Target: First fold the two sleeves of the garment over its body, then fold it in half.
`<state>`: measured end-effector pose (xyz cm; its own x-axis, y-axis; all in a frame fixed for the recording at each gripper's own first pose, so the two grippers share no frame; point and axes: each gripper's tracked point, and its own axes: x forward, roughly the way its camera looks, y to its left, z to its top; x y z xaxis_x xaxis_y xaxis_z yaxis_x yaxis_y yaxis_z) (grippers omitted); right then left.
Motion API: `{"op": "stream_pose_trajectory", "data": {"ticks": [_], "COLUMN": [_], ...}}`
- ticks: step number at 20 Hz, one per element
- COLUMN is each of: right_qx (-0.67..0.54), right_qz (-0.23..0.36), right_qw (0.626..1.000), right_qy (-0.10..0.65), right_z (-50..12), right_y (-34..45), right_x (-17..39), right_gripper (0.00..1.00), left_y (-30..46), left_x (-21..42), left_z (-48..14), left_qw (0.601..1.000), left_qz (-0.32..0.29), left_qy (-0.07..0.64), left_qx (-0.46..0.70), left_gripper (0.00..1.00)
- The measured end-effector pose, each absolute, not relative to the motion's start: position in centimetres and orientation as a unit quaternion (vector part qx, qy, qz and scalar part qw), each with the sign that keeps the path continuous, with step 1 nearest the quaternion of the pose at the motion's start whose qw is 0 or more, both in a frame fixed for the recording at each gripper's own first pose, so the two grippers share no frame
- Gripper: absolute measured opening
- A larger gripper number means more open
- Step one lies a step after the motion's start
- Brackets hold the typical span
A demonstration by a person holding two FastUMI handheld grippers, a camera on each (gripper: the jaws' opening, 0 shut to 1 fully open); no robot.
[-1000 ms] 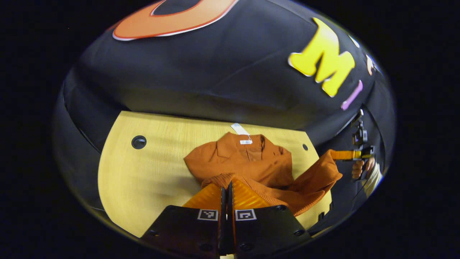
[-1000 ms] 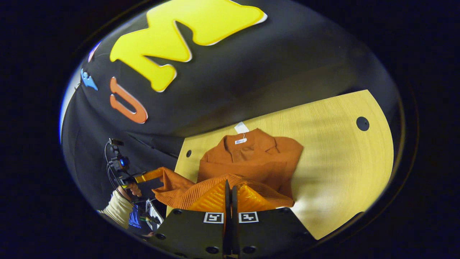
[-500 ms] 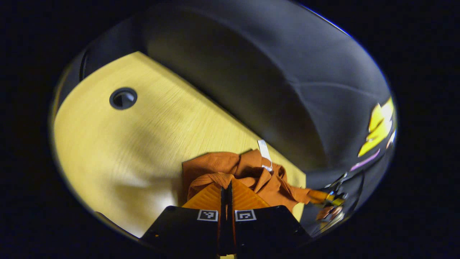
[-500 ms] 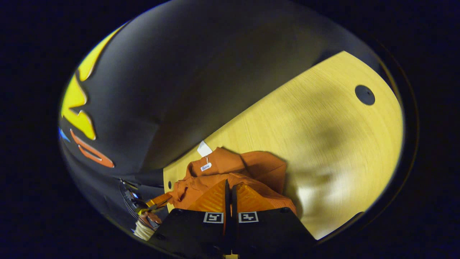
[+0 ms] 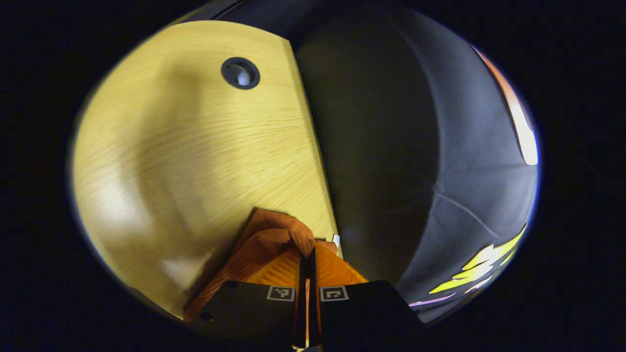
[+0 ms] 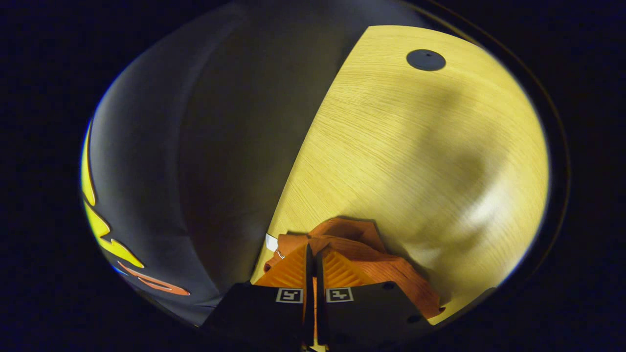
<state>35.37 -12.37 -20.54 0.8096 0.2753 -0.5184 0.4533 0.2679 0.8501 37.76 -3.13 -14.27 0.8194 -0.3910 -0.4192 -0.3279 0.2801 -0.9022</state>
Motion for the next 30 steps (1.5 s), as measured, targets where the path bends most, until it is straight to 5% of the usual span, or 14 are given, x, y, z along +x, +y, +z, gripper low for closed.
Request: {"op": "stream_pose_trajectory", "data": {"ticks": [9,10,11,12,13,14,15,17,18,19,20,21,22,30], "right_qx": [0.642,0.653,0.656,0.653,0.654,0.660,0.660,0.646,0.635,0.626,0.619,0.611,0.603,0.460], "right_qz": [-0.049,-0.046,-0.047,-0.050,-0.044,-0.030,-0.016,0.001,0.009,0.017,0.024,0.029,0.036,0.053], "right_qw": [0.714,0.707,0.706,0.711,0.715,0.716,0.720,0.732,0.741,0.746,0.752,0.759,0.766,0.866], "right_qy": [0.276,0.269,0.263,0.256,0.243,0.227,0.214,0.216,0.220,0.224,0.226,0.223,0.218,0.192], "right_z": [-19.3,-19.0,-18.9,-18.6,-17.5,-16.2,-15.2,-14.0,-13.4,-12.9,-12.0,-11.1,-10.0,-2.8], "right_y": [-13.9,-14.1,-14.5,-15.2,-15.7,-16.1,-16.5,-15.8,-15.4,-15.1,-14.4,-14.2,-14.0,-10.7], "right_x": [35.8,35.9,35.6,35.5,35.4,35.5,36.2,34.9,34.6,34.7,34.2,33.5,32.6,24.8], "right_gripper": [0.08,0.08,0.19,0.19,0.19,0.20,0.37,0.62,0.69,0.83,0.97,0.92,0.97,0.97], "left_y": [-5.4,-5.5,-5.5,-5.7,-5.8,-6.0,-5.9,-5.8,-5.6,-5.6,-5.5,-5.3,-4.9,-2.6], "left_x": [38.2,38.2,38.3,38.2,38.5,38.5,38.6,38.8,38.8,38.8,38.8,38.8,38.6,32.6], "left_z": [-13.4,-13.4,-13.0,-12.6,-12.2,-11.8,-11.4,-10.8,-10.3,-9.8,-8.9,-7.8,-6.7,1.8], "left_qw": [0.739,0.738,0.733,0.729,0.727,0.725,0.722,0.722,0.723,0.725,0.729,0.734,0.741,0.813], "left_qz": [-0.017,-0.015,-0.015,-0.017,-0.019,-0.024,-0.029,-0.029,-0.031,-0.035,-0.039,-0.046,-0.051,-0.058], "left_qy": [0.293,0.294,0.293,0.288,0.283,0.278,0.274,0.264,0.259,0.253,0.246,0.236,0.229,0.207], "left_qx": [-0.606,-0.607,-0.613,-0.620,-0.626,-0.630,-0.635,-0.639,-0.639,-0.640,-0.638,-0.635,-0.630,-0.541], "left_gripper": [0.11,0.15,0.17,0.29,0.25,0.45,0.65,0.76,0.98,0.89,0.91,1.00,0.93,0.97]}}
